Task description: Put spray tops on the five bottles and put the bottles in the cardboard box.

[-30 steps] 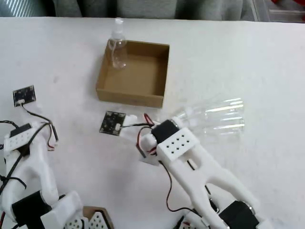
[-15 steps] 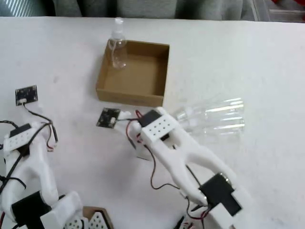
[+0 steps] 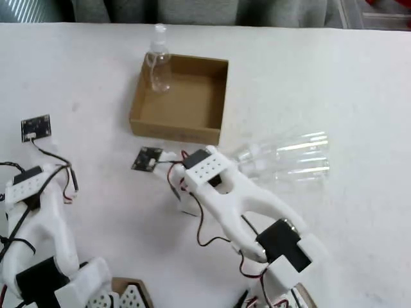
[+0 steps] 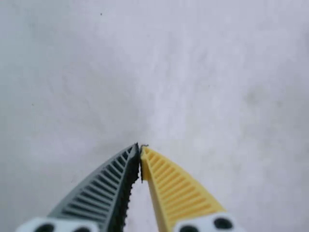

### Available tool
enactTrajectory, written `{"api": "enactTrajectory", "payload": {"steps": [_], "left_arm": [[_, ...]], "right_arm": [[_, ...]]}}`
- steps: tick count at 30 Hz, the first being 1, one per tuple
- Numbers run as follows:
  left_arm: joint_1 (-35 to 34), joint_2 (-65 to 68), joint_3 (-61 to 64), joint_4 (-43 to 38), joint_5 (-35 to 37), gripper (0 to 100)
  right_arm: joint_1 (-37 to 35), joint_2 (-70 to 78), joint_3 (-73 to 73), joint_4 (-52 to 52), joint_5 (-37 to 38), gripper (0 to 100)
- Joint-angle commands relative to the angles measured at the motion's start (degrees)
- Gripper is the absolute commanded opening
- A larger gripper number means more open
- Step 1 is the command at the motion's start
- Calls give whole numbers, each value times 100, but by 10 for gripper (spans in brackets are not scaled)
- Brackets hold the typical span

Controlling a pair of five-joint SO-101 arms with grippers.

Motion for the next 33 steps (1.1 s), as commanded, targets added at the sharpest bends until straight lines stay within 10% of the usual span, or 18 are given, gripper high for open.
{"api": "enactTrajectory", "payload": {"steps": [1, 33], "left_arm": [[84, -189, -18, -123, -35, 24], [84, -189, -9, -123, -35, 24]], "right_arm": [[31, -4, -202, -75, -44, 255], [-224, -101, -703, 426, -79, 295]]}}
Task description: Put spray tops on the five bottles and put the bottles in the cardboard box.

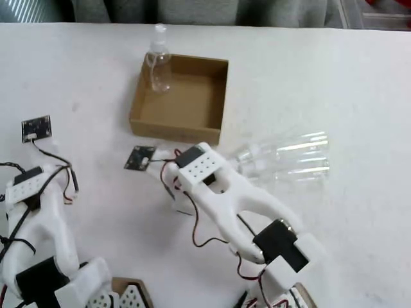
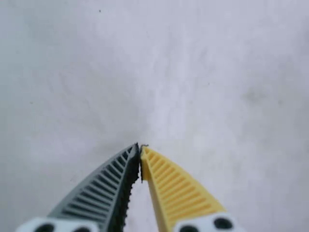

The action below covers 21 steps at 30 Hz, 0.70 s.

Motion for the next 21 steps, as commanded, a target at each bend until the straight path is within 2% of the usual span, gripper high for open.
{"api": "enactTrajectory", "payload": {"steps": [1, 13, 15, 21], "left_arm": [[84, -189, -35, -123, -35, 24], [84, -189, -35, -123, -35, 24], [84, -189, -35, -123, -35, 24], [84, -189, -35, -123, -44, 24]], "right_arm": [[-4, -136, -281, 48, -18, 295], [4, 602, -492, 92, -18, 288], [75, 646, -615, 207, -26, 240], [330, 637, -862, 391, -44, 12]]}}
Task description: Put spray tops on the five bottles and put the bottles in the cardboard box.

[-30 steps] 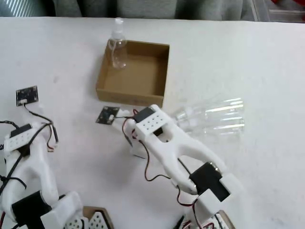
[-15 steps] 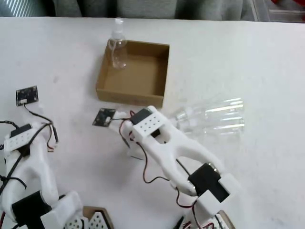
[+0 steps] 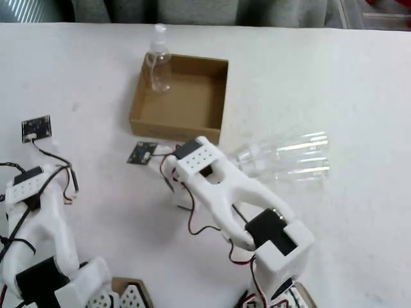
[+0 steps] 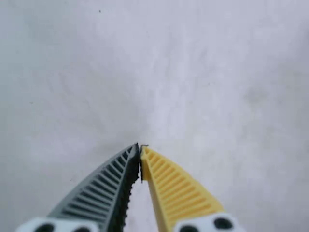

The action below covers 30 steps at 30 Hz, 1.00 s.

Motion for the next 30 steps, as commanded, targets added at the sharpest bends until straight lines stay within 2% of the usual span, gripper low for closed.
{"api": "enactTrajectory", "payload": {"steps": [1, 8, 18, 23, 30], "left_arm": [[84, -189, -35, -123, -44, 24], [84, -189, -35, -123, -44, 24], [84, -189, -35, -123, -44, 24], [84, -189, -44, -123, -44, 24], [259, -189, -35, -114, -53, 24]], "right_arm": [[136, -48, -343, 268, -44, 16], [338, -84, -1011, 1042, -316, 17], [1560, -1314, -1292, 1921, -993, 17], [2352, -1824, -519, 1754, -1125, 17], [3459, -2967, 1108, 989, -1125, 17]]}}
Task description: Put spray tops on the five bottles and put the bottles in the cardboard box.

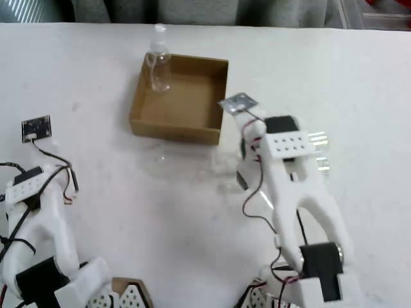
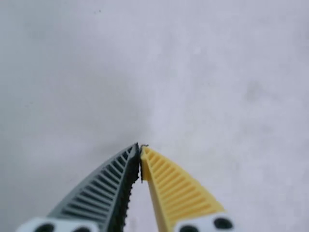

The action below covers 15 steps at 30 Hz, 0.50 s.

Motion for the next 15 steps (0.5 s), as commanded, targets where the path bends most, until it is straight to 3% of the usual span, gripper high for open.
{"api": "enactTrajectory", "payload": {"steps": [1, 10, 15], "left_arm": [[242, -189, -35, -114, -53, 24], [690, -259, -79, -62, -53, 24], [1675, -1156, -70, 387, -44, 24]], "right_arm": [[611, -796, 730, -426, -44, 17], [2176, -1789, 2567, -1851, -9, 17], [2800, -1868, 3077, -2510, 0, 17]]}}
